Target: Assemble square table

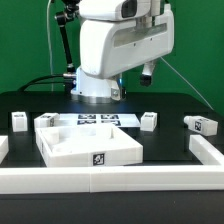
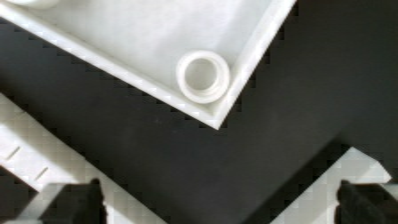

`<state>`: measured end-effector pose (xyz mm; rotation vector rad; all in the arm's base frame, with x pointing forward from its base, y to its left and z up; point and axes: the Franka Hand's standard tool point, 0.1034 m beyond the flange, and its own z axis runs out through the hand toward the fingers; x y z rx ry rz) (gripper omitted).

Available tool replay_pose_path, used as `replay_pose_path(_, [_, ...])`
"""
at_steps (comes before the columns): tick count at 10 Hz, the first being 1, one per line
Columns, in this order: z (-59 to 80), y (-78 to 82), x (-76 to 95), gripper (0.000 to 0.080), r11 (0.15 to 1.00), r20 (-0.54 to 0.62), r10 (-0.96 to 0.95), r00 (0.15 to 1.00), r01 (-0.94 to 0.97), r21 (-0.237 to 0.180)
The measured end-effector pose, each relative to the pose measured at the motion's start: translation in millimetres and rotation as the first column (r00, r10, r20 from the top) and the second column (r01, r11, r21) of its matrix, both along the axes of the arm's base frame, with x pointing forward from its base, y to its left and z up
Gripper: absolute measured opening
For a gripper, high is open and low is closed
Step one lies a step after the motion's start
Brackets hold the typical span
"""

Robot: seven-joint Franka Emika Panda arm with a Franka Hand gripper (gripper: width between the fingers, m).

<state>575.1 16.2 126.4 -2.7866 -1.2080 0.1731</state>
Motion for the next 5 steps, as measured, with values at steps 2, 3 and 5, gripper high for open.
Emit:
replay_pose_path(2, [-0.8,0.3,-0.8,0.0649,1.0,-0.012,-0.01,1.0,0.01,0.01])
replay_pose_path(3, [-0.8,0.2,-0.8,0.0649,1.0,-0.012,-0.01,1.0,0.01,0.01])
replay_pose_path(5, [-1.3,0.2,-1.2,0.0649,1.0,-0.012,-0.008,1.0,0.008,0.009])
